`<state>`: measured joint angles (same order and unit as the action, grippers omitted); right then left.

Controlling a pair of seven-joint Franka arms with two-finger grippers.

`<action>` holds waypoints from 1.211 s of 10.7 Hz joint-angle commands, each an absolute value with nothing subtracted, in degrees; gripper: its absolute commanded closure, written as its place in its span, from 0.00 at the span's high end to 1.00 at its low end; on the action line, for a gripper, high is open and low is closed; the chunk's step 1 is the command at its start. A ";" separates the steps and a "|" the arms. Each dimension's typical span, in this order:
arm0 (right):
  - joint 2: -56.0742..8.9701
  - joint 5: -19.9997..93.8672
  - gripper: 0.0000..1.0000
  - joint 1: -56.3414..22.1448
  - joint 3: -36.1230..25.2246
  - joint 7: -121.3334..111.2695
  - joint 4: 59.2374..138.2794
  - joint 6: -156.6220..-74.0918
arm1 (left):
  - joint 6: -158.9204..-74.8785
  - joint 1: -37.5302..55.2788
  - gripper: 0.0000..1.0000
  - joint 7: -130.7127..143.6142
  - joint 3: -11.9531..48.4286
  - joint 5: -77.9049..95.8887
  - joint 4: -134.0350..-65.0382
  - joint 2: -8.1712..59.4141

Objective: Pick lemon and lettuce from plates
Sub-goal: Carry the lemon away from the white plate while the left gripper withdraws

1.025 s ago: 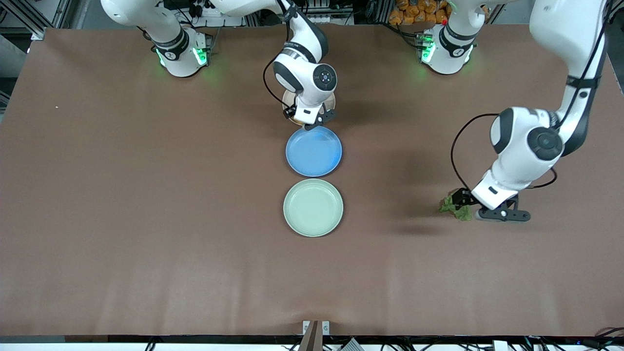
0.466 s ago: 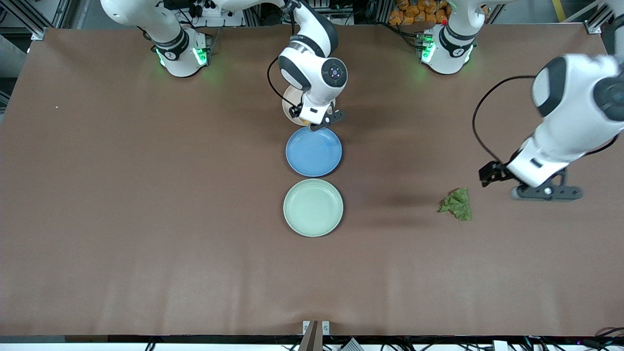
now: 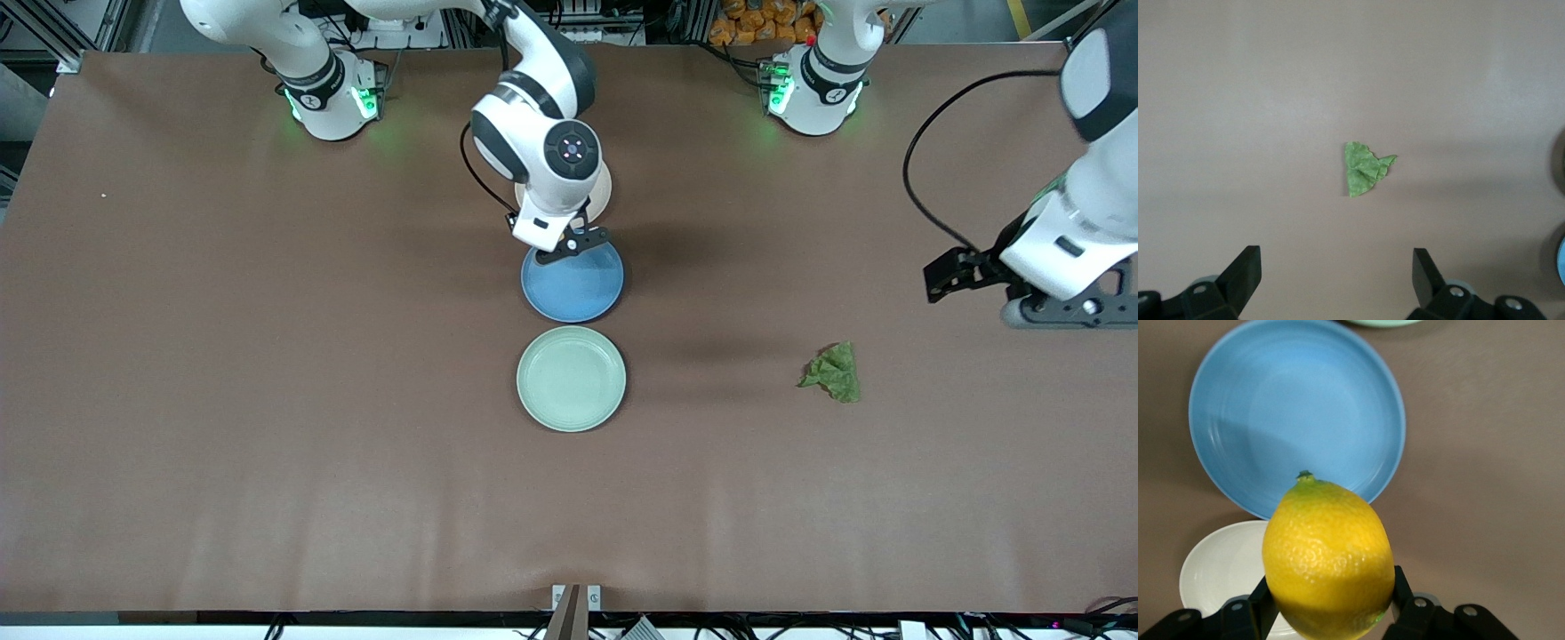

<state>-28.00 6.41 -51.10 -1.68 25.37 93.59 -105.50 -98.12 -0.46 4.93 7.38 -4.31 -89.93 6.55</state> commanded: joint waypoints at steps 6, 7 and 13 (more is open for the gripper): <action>-25.48 5.10 0.00 -24.23 -4.48 18.06 93.25 -105.64 | -90.09 -1.05 1.00 3.87 6.42 -2.81 -89.12 -0.61; -26.45 5.71 0.00 -17.82 -4.48 13.06 93.34 -108.08 | -89.91 -1.05 1.00 3.87 6.42 -2.81 -89.12 -0.79; -35.75 5.18 0.01 -5.98 -4.48 4.93 93.52 -117.31 | -89.65 -3.08 1.00 3.87 6.42 -1.49 -88.25 -1.67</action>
